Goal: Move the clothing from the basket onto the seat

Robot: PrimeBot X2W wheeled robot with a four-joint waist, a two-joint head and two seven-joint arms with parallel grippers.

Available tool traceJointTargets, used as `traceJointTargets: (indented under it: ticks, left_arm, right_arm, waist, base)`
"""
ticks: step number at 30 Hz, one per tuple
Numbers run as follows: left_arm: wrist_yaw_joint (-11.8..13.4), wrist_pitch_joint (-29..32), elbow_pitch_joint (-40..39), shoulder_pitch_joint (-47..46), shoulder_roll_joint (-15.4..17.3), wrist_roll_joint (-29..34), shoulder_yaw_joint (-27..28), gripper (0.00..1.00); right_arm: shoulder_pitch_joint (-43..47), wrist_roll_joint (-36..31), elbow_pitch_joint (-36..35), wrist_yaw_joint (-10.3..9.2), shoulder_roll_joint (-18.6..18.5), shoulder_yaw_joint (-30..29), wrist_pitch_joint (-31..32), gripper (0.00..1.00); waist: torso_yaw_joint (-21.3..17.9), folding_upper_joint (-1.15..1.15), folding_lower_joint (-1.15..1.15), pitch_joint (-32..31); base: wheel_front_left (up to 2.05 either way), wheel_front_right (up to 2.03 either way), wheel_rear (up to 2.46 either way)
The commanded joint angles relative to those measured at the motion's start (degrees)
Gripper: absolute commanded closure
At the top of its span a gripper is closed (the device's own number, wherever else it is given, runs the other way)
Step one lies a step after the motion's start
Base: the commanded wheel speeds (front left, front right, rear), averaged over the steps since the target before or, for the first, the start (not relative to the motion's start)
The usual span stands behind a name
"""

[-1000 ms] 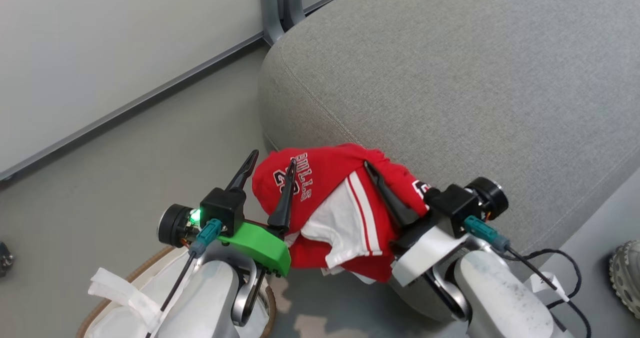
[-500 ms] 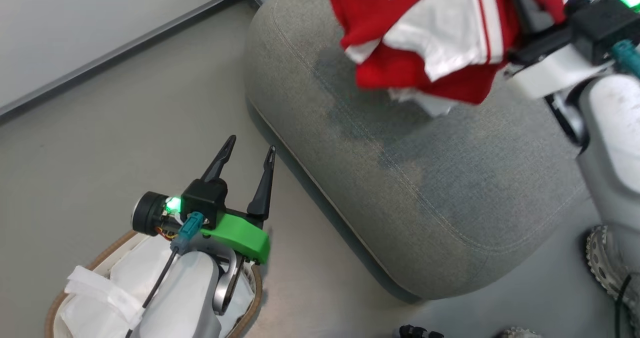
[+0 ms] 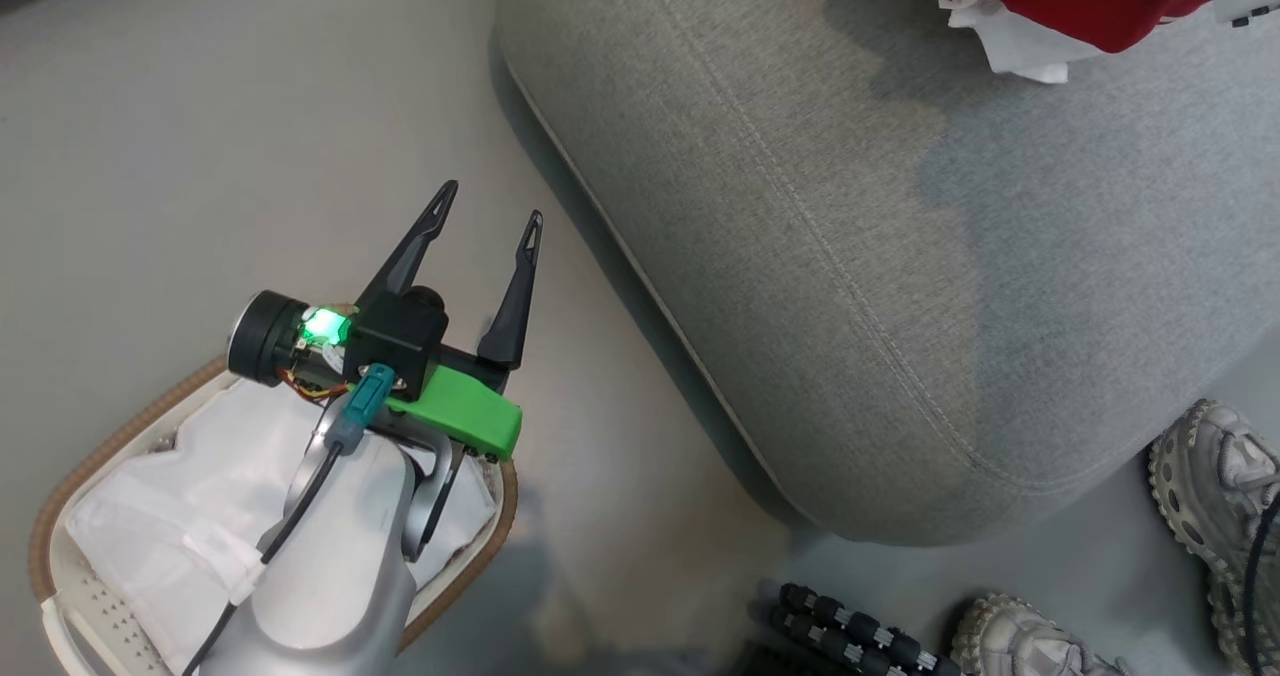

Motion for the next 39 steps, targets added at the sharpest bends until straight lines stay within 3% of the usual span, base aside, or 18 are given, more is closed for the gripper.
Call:
traceJointTargets:
  ticks: [1, 4, 5, 6, 7, 17, 28, 39]
  left_arm:
    - [-0.21, 0.03, -0.1, -1.28, 0.74, 0.51, -0.27, 0.0]
    - [-0.3, 0.03, 0.17, -1.9, 1.09, 0.66, -0.69, 0.0]
    - [-0.33, 0.03, 0.22, -2.0, 1.18, 0.63, -0.75, 0.0]
    - [-0.35, 0.03, 0.29, -1.91, 1.2, 0.54, -0.72, 0.0]
    - [-0.37, 0.03, 0.35, -1.77, 1.23, 0.38, -0.6, 0.0]
    - [-0.42, 0.03, 0.39, 0.71, 0.78, -0.04, 0.28, 0.0]
    - [0.04, 0.03, 1.18, 5.57, -1.24, -0.86, 2.87, 0.0]
    - [1.29, 0.03, 0.65, 9.64, -2.92, -1.68, 7.43, 0.0]
  right_arm:
    - [1.14, -0.43, 0.83, -0.1, 1.17, -1.84, -0.29, 1.0]
    - [4.25, -1.1, 2.81, -0.1, 3.3, -3.66, -0.27, 0.98]
    - [5.05, -1.26, 3.13, -0.1, 3.98, -4.46, -0.28, 0.63]
    - [5.9, -1.15, 3.43, -0.1, 4.54, -5.27, -0.29, 0.51]
    - [7.35, -1.07, 3.88, -0.1, 5.42, -6.16, -0.29, 0.0]
    - [21.51, -1.28, 3.59, -0.1, 10.91, -10.39, -0.22, 0.0]
    - [33.38, -1.15, 0.31, -0.1, 10.02, -11.55, -0.22, 0.0]
    - [37.72, 0.52, -7.51, -0.09, 9.71, -5.3, -0.22, 0.0]
  waist:
    - [2.89, 0.0, -0.01, 5.14]
    - [3.64, 0.0, -0.01, 6.26]
    - [3.82, 0.0, -0.01, 6.47]
    - [3.93, 0.0, -0.01, 6.52]
    - [3.98, 0.0, -0.01, 6.48]
    - [2.71, 0.0, -0.01, 2.42]
    - [3.08, 0.0, -0.01, -5.87]
    - [8.31, 0.0, -0.01, -11.99]
  base:
    - [0.0, 0.0, 0.0]
    - [0.0, 0.0, 0.0]
    - [0.0, 0.0, 0.0]
    - [0.0, 0.0, 0.0]
    - [0.0, 0.0, 0.0]
    - [0.0, 0.0, 0.0]
    - [0.0, 0.0, 0.0]
    - [0.0, 0.0, 0.0]
